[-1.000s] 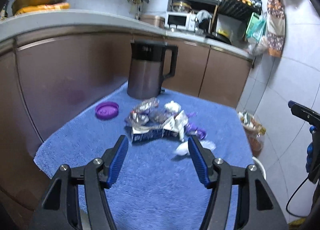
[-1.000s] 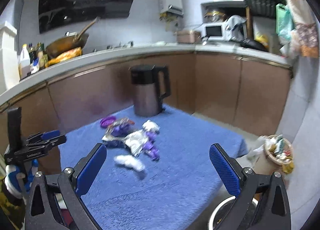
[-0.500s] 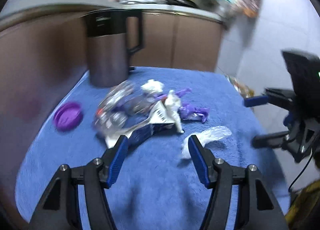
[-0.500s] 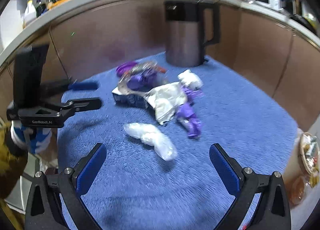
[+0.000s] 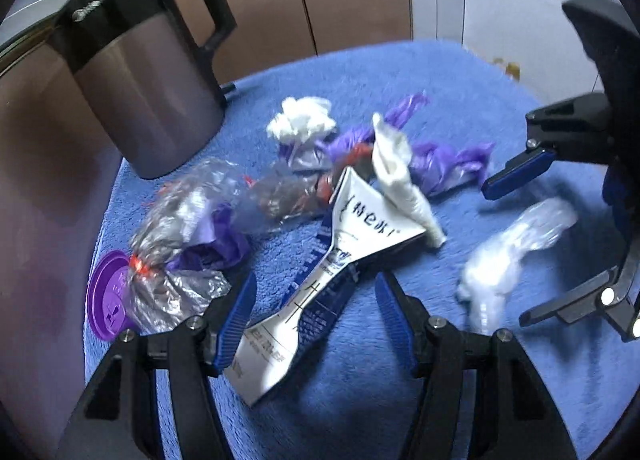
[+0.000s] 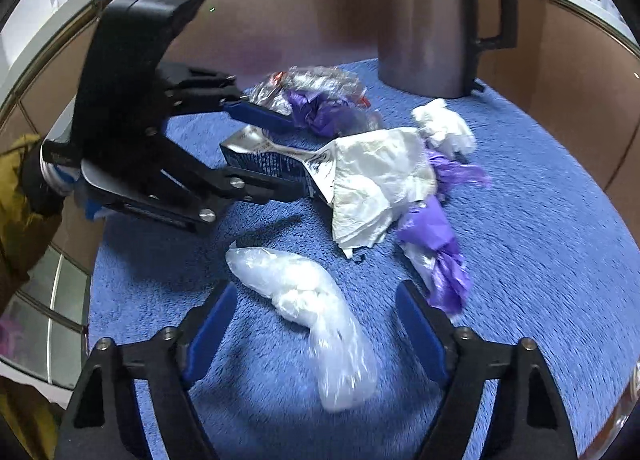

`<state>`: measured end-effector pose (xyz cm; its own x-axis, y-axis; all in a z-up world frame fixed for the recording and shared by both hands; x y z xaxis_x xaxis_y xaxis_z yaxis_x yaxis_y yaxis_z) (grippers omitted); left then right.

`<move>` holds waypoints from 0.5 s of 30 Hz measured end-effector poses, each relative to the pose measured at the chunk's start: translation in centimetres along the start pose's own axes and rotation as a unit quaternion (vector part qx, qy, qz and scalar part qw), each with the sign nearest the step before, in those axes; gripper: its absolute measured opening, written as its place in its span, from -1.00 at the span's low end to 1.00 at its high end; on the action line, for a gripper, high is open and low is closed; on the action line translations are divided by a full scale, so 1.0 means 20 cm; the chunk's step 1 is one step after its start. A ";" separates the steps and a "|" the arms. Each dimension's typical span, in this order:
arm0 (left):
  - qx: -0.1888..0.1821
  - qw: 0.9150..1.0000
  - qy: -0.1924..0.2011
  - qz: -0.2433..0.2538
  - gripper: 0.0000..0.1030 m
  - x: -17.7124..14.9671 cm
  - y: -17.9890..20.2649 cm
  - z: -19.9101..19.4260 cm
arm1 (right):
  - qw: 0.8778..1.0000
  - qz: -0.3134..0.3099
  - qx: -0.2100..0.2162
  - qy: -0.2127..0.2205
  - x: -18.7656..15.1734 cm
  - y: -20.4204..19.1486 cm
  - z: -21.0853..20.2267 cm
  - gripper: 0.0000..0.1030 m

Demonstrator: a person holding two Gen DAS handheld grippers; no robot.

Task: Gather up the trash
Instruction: 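Grasp the clear plastic bag with the right gripper while the left grasps the white milk carton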

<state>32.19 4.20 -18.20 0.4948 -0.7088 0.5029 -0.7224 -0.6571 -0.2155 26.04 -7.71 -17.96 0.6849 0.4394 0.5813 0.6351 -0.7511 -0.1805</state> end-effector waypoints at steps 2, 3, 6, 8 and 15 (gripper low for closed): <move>-0.003 1.000 -0.010 0.004 -0.04 0.00 0.01 0.02 | 1.000 -0.004 0.006 -0.007 0.00 0.00 0.03 0.21; -0.003 1.000 -0.015 0.005 -0.16 0.01 0.01 0.04 | 1.000 -0.004 0.007 -0.010 -0.01 0.00 0.03 0.15; -0.002 1.000 -0.020 0.000 -0.33 0.01 0.02 0.04 | 1.000 -0.001 0.012 -0.014 -0.02 0.01 0.04 -0.11; -0.008 1.000 -0.020 -0.009 -0.42 0.01 0.03 0.02 | 1.000 0.003 0.013 -0.016 -0.04 0.01 0.03 -0.34; -0.014 0.999 0.002 -0.048 -0.55 -0.03 0.11 -0.11 | 1.000 0.011 0.001 0.001 -0.14 -0.06 -0.13 -0.39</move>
<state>29.31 3.64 -17.18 0.5598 -0.6424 0.5234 -0.6856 -0.7138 -0.1429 22.39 -9.24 -17.38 0.6973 0.4220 0.5794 0.6210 -0.7593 -0.1944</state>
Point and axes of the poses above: each gripper's, at about its wrist camera, not at the fingertips, and z roughly the way its jaws point, y to its right, x to its top, the point moved 1 cm from there along z, roughly the way its jaws point, and after that the axes turned 2 degrees about z, right-handed, at the moved point
